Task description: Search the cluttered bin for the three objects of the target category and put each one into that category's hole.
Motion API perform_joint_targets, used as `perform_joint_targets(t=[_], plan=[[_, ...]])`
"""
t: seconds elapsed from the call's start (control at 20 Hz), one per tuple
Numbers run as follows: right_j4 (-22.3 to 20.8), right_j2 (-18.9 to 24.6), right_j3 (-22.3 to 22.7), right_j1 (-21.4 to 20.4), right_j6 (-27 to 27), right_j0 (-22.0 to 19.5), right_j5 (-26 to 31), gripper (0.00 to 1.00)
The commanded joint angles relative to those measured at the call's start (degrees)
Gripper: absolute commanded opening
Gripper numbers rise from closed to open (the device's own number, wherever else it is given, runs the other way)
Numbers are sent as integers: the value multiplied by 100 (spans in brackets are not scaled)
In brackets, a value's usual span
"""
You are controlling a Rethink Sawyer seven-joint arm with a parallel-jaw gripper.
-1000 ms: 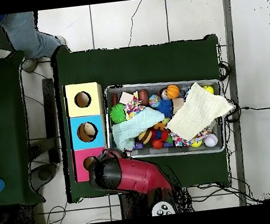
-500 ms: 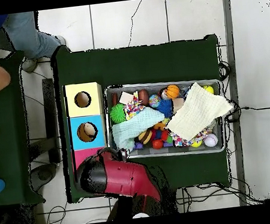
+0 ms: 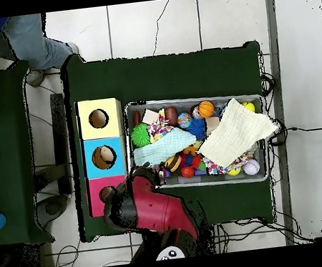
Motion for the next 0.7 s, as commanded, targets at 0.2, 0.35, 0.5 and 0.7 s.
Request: perform_joint_targets(t=[0.2,0.35,0.5,0.7], plan=[[127,154,27,359,1383,-513,-670,100],[123,347,263,351,1700,-731,-1277,100],[206,486,422,454,1983,-798,-1725,100],[286,665,532,620,2153,-843,-2060,100]])
